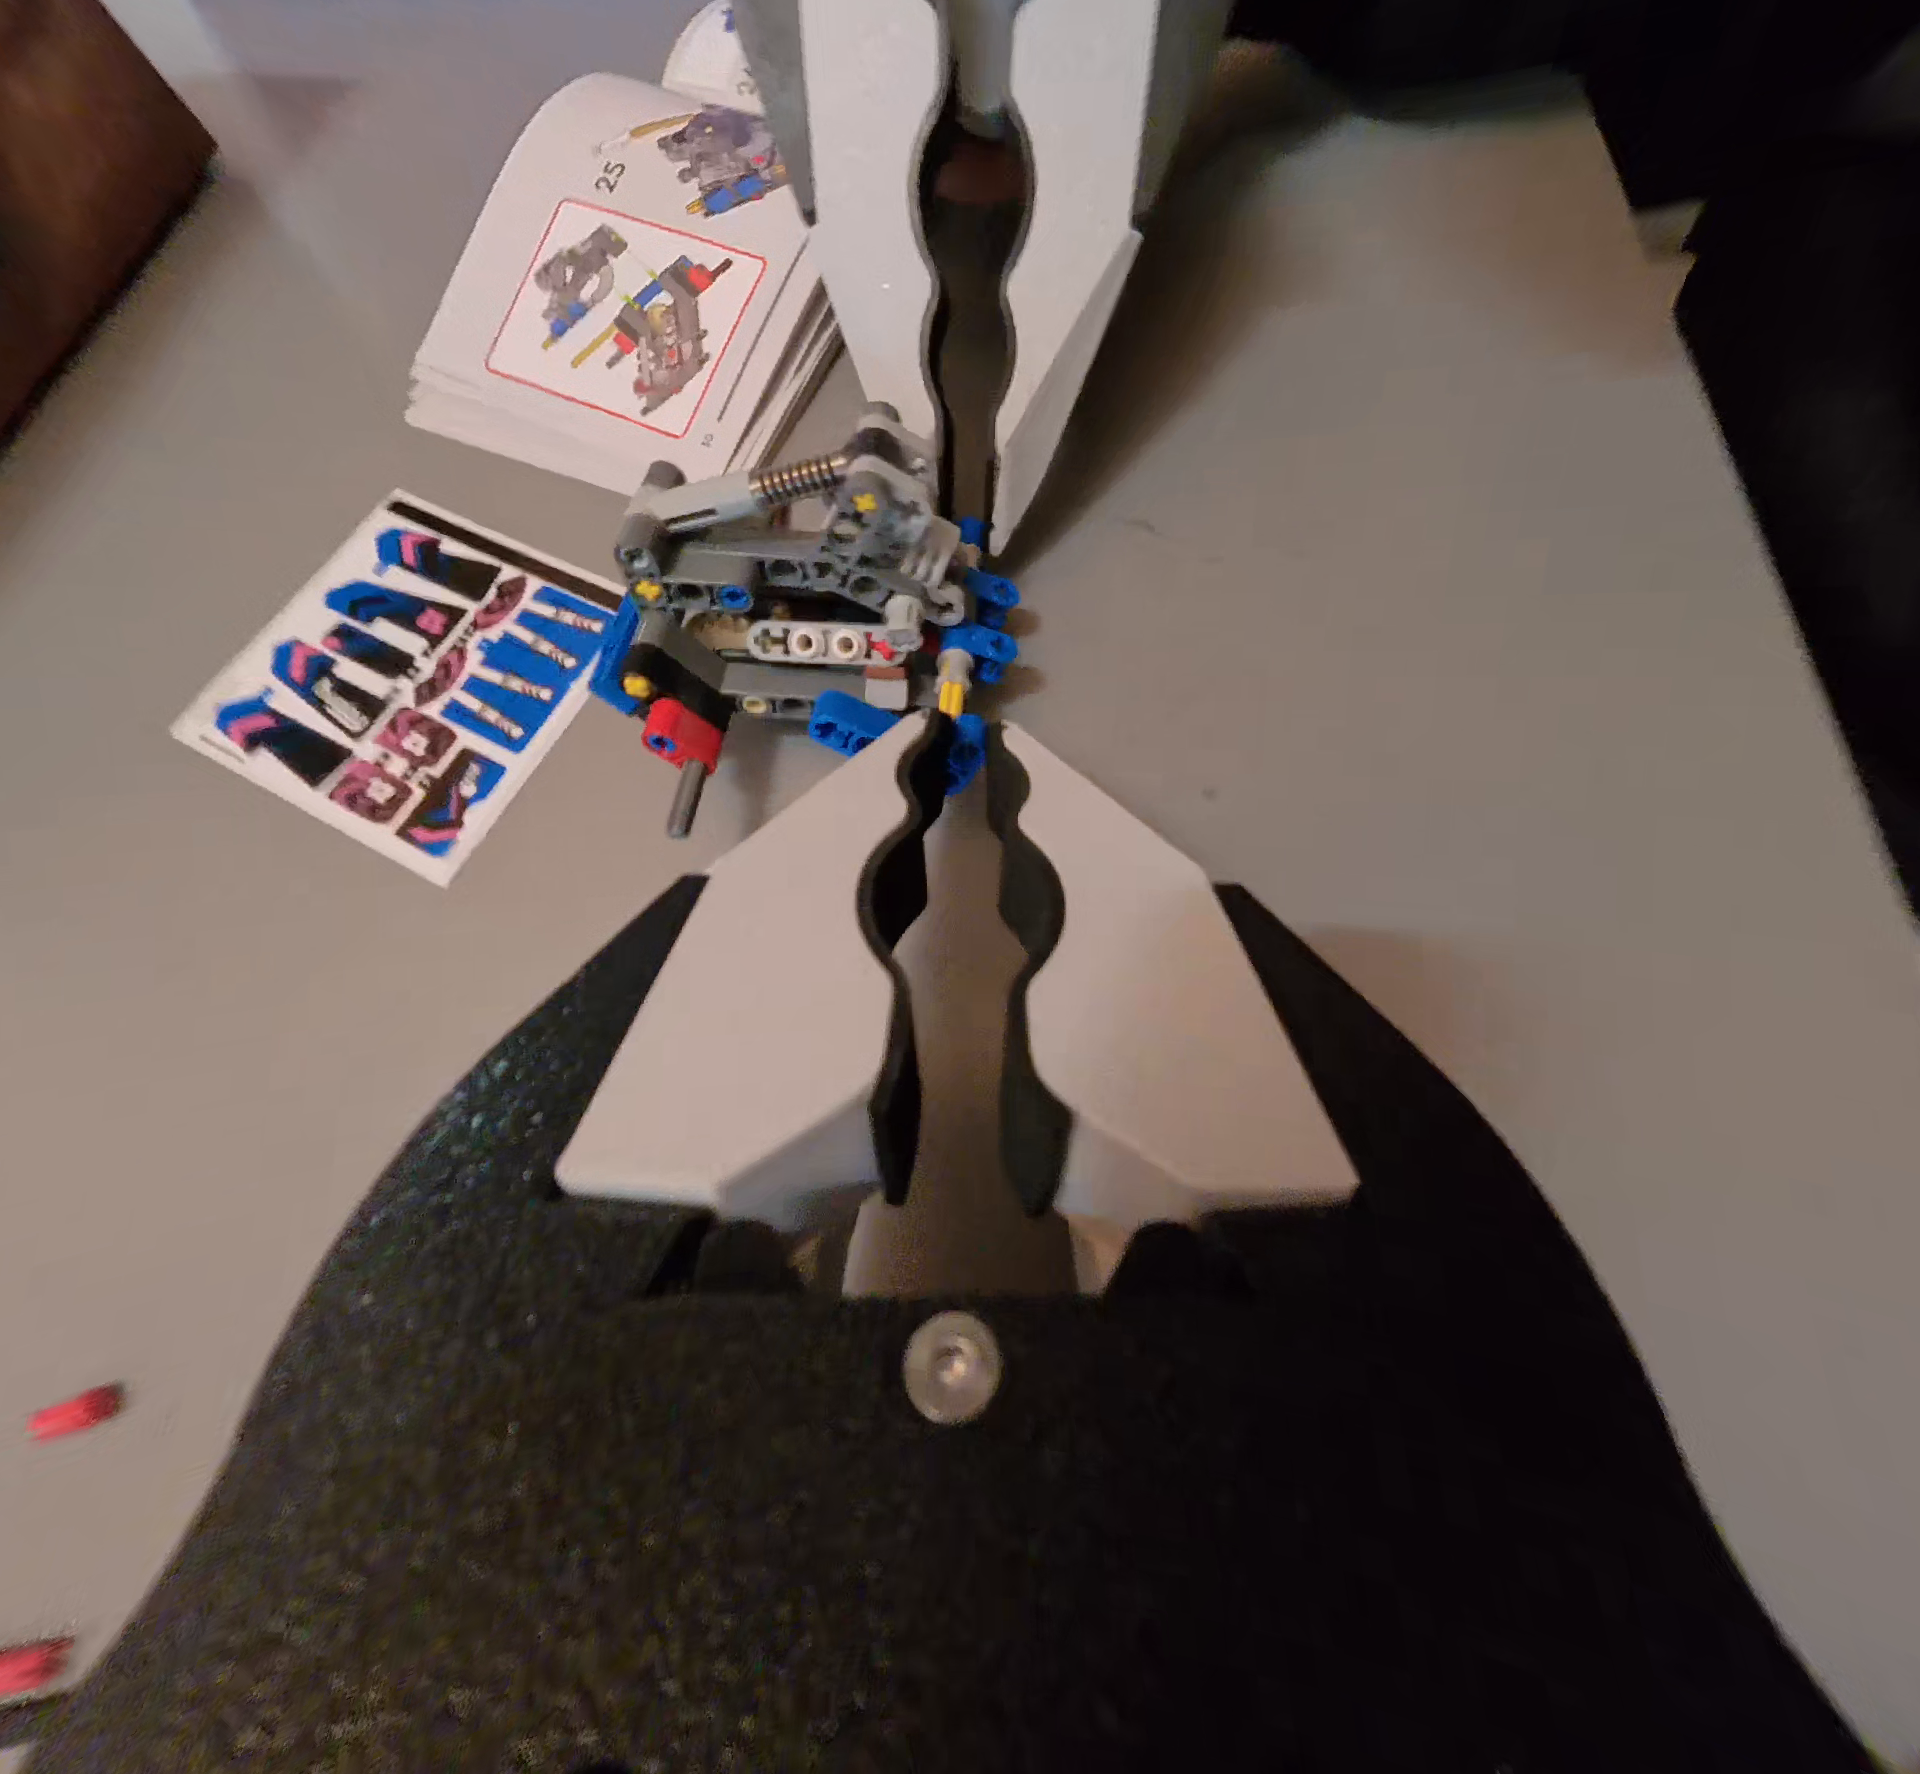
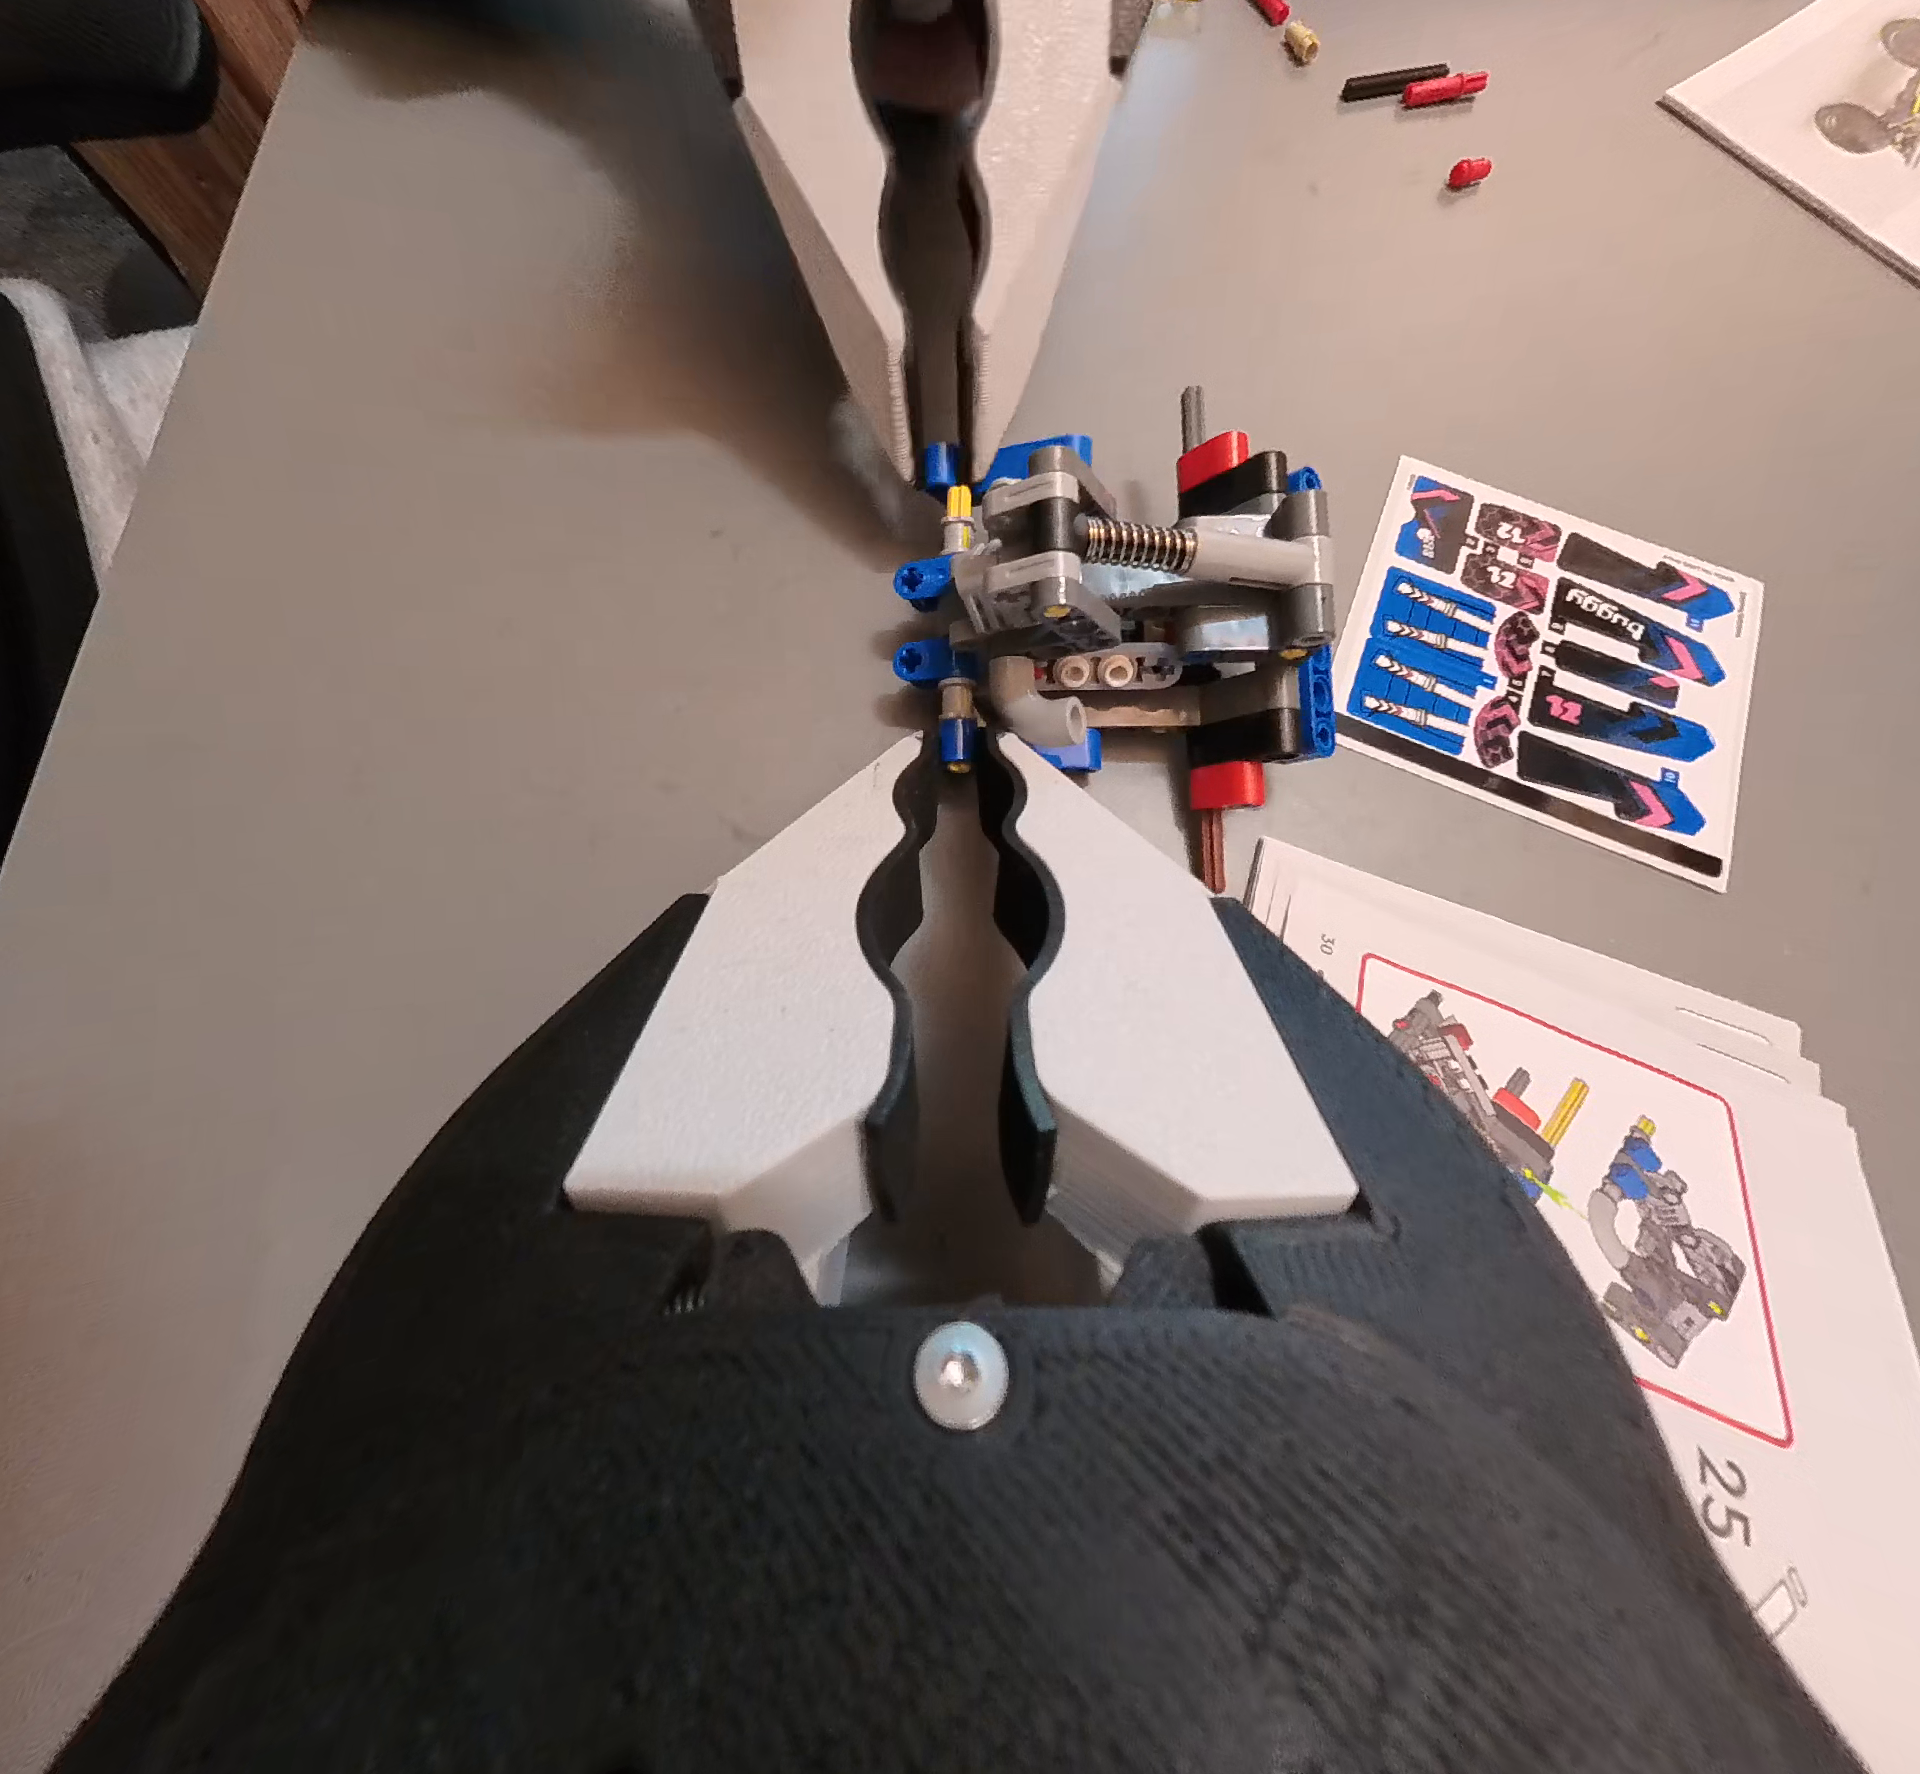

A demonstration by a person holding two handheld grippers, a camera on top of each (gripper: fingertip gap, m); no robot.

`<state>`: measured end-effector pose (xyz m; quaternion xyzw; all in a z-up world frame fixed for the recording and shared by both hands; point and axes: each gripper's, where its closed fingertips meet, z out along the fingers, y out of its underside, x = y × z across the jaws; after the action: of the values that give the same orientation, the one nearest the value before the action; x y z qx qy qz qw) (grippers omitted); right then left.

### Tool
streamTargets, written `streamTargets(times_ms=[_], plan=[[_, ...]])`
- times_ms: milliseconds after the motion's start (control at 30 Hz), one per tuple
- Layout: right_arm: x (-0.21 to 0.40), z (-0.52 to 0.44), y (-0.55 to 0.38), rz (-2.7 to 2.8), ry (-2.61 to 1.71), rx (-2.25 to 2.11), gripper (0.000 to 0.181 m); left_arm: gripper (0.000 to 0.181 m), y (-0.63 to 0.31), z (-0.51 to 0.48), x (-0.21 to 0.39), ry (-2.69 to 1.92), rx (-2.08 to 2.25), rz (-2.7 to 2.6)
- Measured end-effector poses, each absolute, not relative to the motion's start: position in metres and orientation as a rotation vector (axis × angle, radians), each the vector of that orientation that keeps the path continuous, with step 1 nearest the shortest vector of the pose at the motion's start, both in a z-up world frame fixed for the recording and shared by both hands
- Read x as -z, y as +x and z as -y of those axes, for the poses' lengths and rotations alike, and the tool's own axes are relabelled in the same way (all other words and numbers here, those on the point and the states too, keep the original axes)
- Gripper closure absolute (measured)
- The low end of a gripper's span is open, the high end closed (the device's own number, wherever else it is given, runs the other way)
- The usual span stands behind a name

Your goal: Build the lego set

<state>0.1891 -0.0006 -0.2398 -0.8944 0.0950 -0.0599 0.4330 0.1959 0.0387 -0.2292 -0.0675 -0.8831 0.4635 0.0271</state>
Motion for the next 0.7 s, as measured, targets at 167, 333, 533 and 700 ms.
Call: streamTargets(times_ms=[167,333,533,700], plan=[[0.24,0.0,0.19,-0.243,-2.228,0.151,0.175,0.177,0.195,-0.041,0.221,-0.016,-1.44,2.605],[0.24,0.0,0.19,-0.246,-2.227,0.142,0.175,0.177,0.196,-0.044,0.216,0.069,-1.438,2.498],[0.24,0.0,0.19,-0.247,-2.227,0.138,0.175,0.177,0.195,-0.043,0.221,0.087,-1.35,2.458],[0.24,0.0,0.19,-0.249,-2.226,0.133,0.175,0.177,0.197,-0.041,0.225,0.072,-1.323,2.481]])
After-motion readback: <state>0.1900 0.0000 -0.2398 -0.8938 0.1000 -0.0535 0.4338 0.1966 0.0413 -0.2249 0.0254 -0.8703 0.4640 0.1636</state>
